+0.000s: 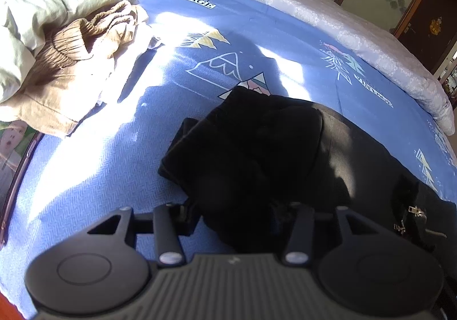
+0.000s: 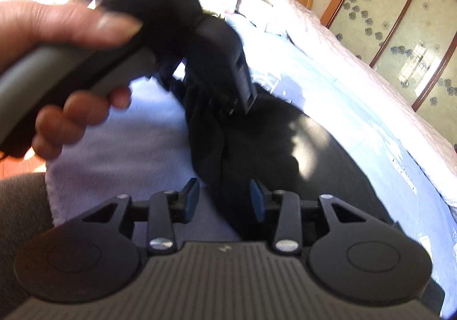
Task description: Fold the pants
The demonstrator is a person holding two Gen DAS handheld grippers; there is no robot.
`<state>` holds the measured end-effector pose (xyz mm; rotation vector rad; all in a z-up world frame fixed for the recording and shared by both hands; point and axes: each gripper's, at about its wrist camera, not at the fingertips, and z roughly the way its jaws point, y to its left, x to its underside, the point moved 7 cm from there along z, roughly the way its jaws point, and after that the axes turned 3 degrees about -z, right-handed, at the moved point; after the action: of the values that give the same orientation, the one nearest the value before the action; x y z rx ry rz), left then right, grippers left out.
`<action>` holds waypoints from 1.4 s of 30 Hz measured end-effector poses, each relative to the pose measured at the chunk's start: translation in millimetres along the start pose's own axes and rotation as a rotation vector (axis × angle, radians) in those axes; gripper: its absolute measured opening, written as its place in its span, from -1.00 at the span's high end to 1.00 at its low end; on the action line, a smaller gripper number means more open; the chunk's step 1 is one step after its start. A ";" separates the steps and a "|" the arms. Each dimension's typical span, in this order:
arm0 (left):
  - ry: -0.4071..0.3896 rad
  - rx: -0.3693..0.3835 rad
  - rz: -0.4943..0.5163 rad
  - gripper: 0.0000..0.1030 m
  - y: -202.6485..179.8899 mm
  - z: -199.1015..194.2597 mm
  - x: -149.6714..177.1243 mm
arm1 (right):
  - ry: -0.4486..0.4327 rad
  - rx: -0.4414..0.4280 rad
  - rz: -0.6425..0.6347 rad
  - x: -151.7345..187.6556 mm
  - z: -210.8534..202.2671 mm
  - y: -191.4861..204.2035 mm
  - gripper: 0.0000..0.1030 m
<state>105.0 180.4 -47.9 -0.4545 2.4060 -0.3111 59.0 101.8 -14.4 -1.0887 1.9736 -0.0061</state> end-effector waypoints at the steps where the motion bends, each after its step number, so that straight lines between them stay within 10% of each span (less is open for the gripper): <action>1: 0.001 0.000 0.000 0.14 0.2 0.1 -0.1 | 0.007 -0.005 -0.002 -2.1 2.4 -0.9 0.17; 9: 0.006 -0.003 0.015 0.10 0.1 0.8 0.9 | 0.087 -0.107 0.110 -9.5 37.8 -6.4 0.08; 12: 0.006 -0.005 0.023 0.09 -0.5 1.1 1.5 | 0.107 -0.131 0.148 -11.6 39.5 -8.4 0.63; 18: 0.021 -0.010 0.028 -0.02 -1.9 0.7 1.4 | 0.091 -0.087 0.034 -14.7 29.2 11.2 0.77; 24: 0.047 0.094 -0.110 -0.63 7.7 -0.5 -1.1 | 0.072 -0.070 -0.036 -13.2 20.3 27.9 0.78; 28: 0.028 0.079 -0.136 0.16 14.5 0.4 -2.7 | 0.068 -0.074 0.016 -13.1 21.7 22.3 0.70; 35: -0.002 0.155 -0.214 0.46 15.6 -13.5 -16.6 | 0.004 -0.080 0.218 -17.2 8.7 -20.4 -0.06; 38: -0.053 0.223 -0.165 0.47 -16.3 -36.4 -28.6 | 0.113 -0.171 0.243 3.3 24.8 -19.9 0.32; 42: -0.116 0.263 0.014 0.47 -88.2 -59.9 -36.1 | 0.033 -0.122 0.333 1.3 5.3 -40.7 0.82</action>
<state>113.4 120.7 47.1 -0.3265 2.2147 -0.5714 90.3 77.7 -3.2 -0.8267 2.1867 0.2798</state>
